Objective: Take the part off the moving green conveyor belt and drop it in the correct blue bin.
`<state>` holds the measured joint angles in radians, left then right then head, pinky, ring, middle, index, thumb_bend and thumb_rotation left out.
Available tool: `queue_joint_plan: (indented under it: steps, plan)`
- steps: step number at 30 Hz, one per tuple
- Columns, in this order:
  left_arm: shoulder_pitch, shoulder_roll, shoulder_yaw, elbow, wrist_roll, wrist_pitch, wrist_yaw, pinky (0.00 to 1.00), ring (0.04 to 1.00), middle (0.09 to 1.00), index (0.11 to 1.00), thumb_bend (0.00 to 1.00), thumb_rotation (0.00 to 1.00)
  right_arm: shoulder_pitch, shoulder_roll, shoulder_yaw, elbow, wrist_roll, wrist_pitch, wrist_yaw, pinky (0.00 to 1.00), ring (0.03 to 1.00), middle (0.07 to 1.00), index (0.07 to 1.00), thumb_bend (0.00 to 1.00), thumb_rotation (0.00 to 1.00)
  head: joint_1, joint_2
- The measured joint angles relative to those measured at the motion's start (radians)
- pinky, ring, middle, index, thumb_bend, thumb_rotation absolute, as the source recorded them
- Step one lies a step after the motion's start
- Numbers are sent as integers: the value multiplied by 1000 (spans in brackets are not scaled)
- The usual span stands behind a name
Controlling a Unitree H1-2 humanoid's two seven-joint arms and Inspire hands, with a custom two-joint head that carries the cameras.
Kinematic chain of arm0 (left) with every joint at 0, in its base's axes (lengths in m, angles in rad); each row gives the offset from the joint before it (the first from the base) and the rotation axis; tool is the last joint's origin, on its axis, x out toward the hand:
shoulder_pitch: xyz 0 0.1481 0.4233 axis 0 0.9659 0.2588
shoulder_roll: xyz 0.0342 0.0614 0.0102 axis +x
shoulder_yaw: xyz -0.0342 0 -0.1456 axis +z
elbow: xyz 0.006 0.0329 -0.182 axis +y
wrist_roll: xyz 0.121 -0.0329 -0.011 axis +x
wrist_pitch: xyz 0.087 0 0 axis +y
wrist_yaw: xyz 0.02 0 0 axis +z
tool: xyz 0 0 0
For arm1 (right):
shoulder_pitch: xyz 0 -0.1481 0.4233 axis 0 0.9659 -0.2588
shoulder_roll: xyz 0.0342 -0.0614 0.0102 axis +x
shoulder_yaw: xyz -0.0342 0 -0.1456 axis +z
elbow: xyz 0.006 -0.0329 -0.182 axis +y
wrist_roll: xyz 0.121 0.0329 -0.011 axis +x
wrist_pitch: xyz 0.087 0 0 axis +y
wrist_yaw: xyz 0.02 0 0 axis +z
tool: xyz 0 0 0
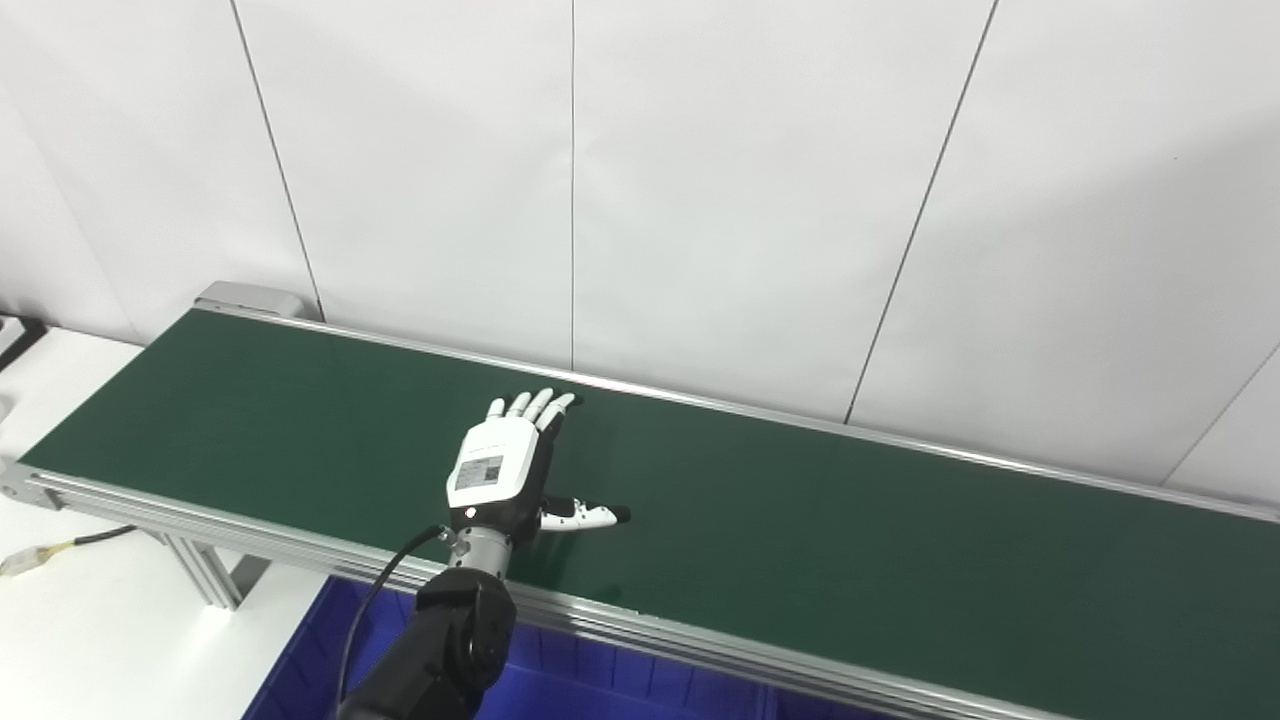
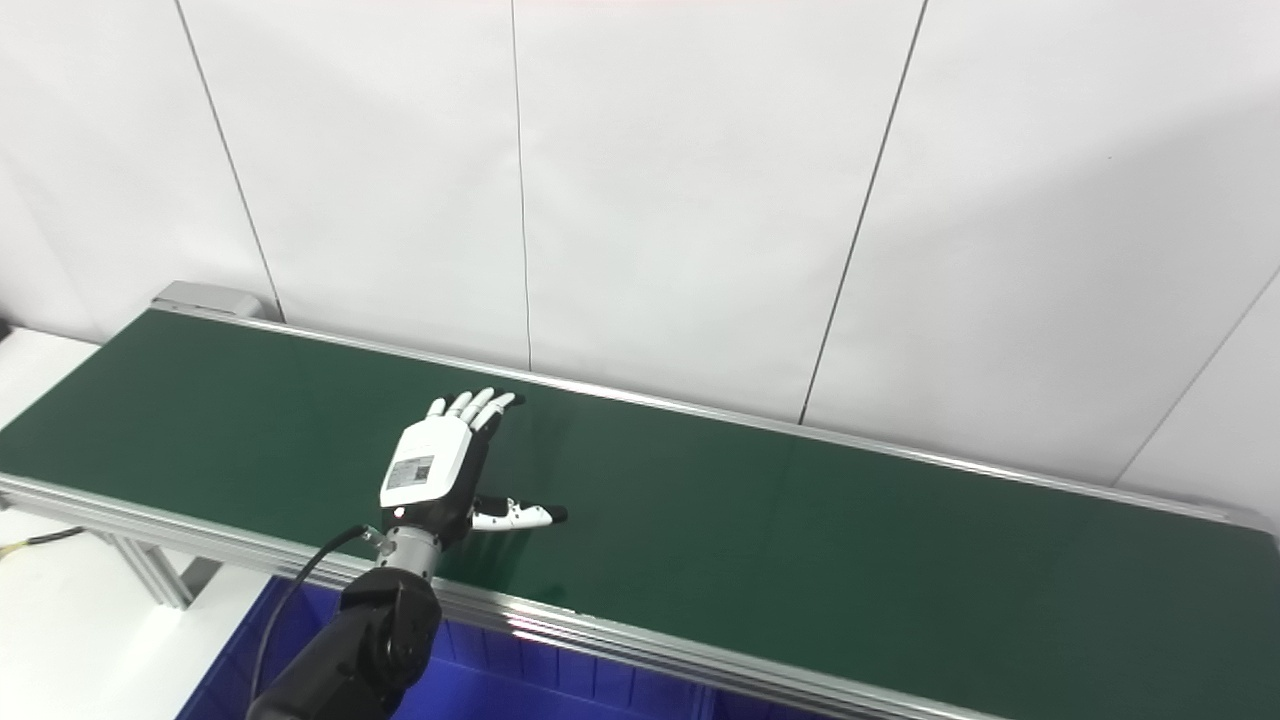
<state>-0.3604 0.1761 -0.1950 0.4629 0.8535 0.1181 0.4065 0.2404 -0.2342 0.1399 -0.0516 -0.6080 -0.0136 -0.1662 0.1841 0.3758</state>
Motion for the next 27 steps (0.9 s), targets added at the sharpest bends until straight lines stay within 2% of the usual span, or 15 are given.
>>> queue_joint_plan:
  steps: [5,14,21,27]
  plan:
    - [-1,6,2,-1,-16,51,-10,1000,960,942,890,860,322,0,0,0,0,-1,0,0,581,625,646,800,791,60,-6,0]
    - [-18,8,0,43,-40,56,-6,1000,957,942,884,855,256,0,0,0,0,2,0,0,578,626,648,802,787,81,-3,3]
    - [-18,17,7,61,-66,60,-4,1000,948,936,880,852,246,0,0,0,0,0,0,0,571,626,650,801,787,90,-5,3]
    - [-19,20,10,99,-81,71,5,970,927,935,870,844,211,1,0,0,-1,1,0,0,569,625,650,804,779,90,-5,9]
